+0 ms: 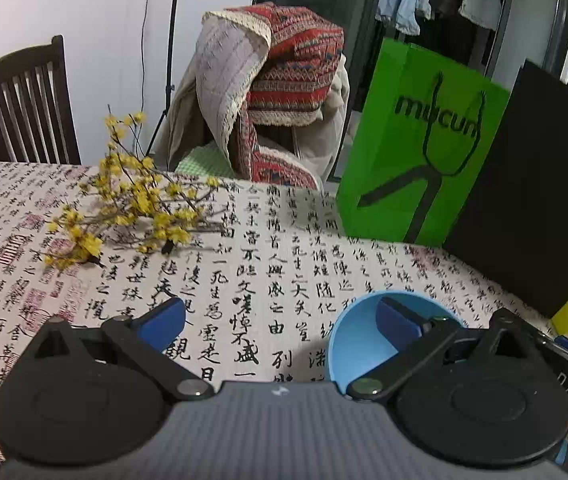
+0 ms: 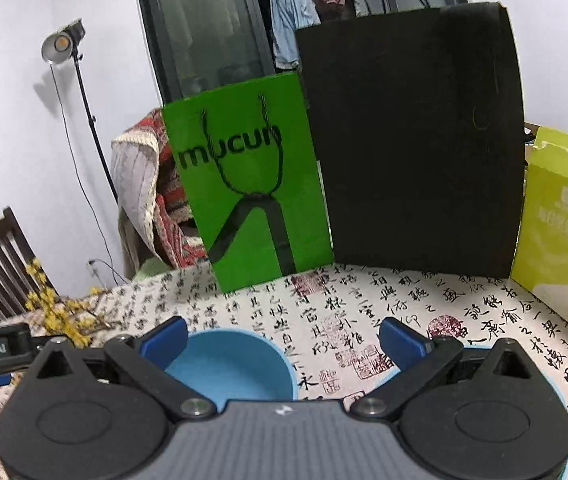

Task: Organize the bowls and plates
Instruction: 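Approach the blue bowl nearest the green bag with both open grippers, then close both grippers on the blue bowl's rim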

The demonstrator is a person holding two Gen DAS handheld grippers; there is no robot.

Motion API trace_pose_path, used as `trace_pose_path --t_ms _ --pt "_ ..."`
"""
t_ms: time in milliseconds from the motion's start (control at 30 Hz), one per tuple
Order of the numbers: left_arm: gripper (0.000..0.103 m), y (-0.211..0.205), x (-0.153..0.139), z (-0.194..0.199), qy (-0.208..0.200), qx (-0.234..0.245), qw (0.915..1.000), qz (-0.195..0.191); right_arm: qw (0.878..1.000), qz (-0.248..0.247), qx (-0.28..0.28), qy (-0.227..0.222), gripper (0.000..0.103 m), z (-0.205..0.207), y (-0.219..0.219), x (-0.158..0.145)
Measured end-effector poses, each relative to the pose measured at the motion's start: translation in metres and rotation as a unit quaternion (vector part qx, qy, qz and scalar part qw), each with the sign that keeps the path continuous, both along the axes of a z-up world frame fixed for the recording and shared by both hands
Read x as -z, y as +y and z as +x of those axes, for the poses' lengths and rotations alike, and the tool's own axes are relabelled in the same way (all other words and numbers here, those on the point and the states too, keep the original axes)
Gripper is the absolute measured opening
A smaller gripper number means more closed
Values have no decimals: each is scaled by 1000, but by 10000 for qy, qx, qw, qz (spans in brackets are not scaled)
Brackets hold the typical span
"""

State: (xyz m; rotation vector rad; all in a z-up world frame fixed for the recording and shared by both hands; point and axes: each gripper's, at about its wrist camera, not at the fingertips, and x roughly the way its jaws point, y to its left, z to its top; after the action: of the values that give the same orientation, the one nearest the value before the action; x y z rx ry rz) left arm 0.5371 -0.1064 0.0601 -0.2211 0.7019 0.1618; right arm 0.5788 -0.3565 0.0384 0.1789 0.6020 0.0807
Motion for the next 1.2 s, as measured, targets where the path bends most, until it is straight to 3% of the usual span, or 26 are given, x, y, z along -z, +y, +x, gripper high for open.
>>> trace_pose_path --t_ms 67,200,333,400,633,833,900,1000,1200 --pt "103 -2 9 6 121 30 9999 76 9999 -106 -65 78 101 4 4 6" --pt "103 -4 22 13 246 113 9996 62 9992 -302 -126 216 82 9 10 14" --pt "103 -11 32 15 245 194 9994 176 9979 -531 -184 310 76 12 16 20" --pt "103 -14 37 16 252 245 9992 189 9972 -582 -234 405 68 13 19 23" --pt "102 -22 47 16 233 299 9989 268 9957 -663 -237 601 58 19 22 33" --pt "84 -33 55 16 245 424 9981 375 9944 -715 -285 722 46 23 24 40" --pt "80 -34 57 17 272 466 9979 344 9943 -693 -274 769 38 24 23 42" --pt "74 -38 57 16 259 519 9976 385 9940 -686 -256 811 33 26 22 44" --pt "53 -40 56 14 196 580 9970 469 9940 -599 -292 868 25 27 22 47"
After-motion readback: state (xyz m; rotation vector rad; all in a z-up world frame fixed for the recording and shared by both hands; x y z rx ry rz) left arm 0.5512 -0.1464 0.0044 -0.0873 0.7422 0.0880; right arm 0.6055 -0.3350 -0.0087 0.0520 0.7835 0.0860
